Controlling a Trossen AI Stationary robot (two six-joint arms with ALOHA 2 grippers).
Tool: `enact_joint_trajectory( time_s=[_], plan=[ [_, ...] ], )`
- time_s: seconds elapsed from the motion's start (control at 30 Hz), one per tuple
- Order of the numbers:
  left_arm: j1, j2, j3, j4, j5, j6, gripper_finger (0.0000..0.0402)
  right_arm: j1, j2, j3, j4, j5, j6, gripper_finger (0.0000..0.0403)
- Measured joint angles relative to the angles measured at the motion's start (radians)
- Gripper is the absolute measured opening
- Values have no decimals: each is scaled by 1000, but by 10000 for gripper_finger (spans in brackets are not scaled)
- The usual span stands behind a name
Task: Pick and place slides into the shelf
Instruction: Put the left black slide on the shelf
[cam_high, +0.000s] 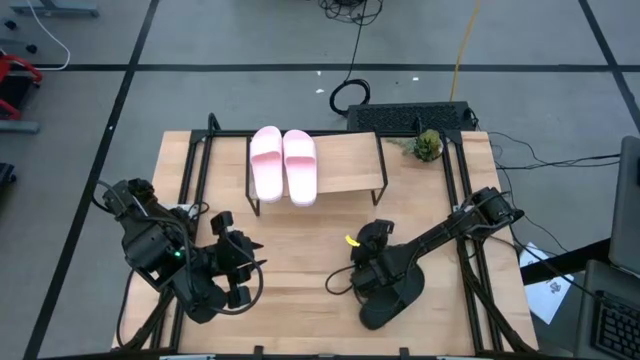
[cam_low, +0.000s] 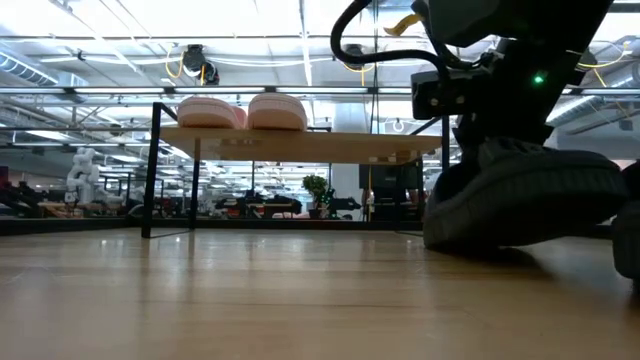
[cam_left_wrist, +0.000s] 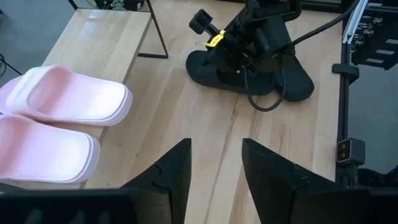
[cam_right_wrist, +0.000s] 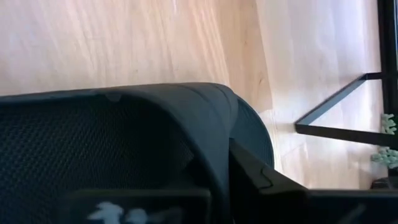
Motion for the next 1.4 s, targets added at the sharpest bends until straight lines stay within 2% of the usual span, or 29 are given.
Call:
enact_joint_trajectory(
  time_s=[0.2,0.37,0.47,0.53,0.6,0.67,0.77,0.97,1.13,1.23,1.33,1.4],
  plan=[
    [0,0,0,0,0,-5,145,41,-57,8,10,-46,-12,4],
    [1,0,0,0,0,-8,145,78,-191,71,63,-38,-67,3],
    [2,-1,0,0,-1,-12,145,98,-296,124,149,-6,-140,2],
    [5,-1,0,0,-2,-29,145,107,-365,164,182,56,-218,2],
    [9,-1,0,1,-2,-47,145,89,-430,195,212,130,-317,1],
    [11,-1,0,1,-2,-55,145,42,-479,212,267,156,-428,1],
    [15,-1,0,0,-2,-77,145,-63,-513,215,354,86,-558,1],
    [23,-24,0,-2,-7,-146,145,-319,-477,214,439,-78,-736,1],
    [21,-64,0,-3,-40,-183,145,-458,-364,261,375,-102,-865,1],
    [22,-83,0,-3,-62,-188,145,-504,-289,335,324,-54,-957,0],
    [23,-91,0,-3,-74,-189,145,-512,-214,420,306,66,-1100,0],
    [26,-90,0,-3,-77,-188,145,-510,-174,476,311,109,-1181,0]
  ],
)
